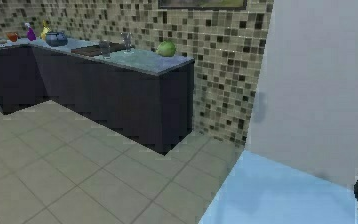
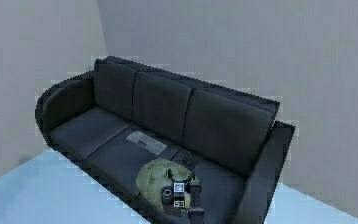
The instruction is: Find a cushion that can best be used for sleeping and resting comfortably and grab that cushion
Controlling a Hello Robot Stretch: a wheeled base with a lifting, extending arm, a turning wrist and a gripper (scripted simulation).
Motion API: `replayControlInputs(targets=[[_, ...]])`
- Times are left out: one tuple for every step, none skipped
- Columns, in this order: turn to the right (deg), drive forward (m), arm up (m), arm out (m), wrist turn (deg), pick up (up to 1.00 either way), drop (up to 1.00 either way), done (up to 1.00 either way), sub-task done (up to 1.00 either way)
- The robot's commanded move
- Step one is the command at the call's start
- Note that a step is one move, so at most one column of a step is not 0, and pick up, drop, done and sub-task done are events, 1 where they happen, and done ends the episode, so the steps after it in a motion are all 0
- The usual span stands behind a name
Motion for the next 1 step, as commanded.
replayControlInputs(targets=[[0.0, 0.0, -0.3, 0.0, 0.0, 0.0, 0.0, 0.0, 0.0]])
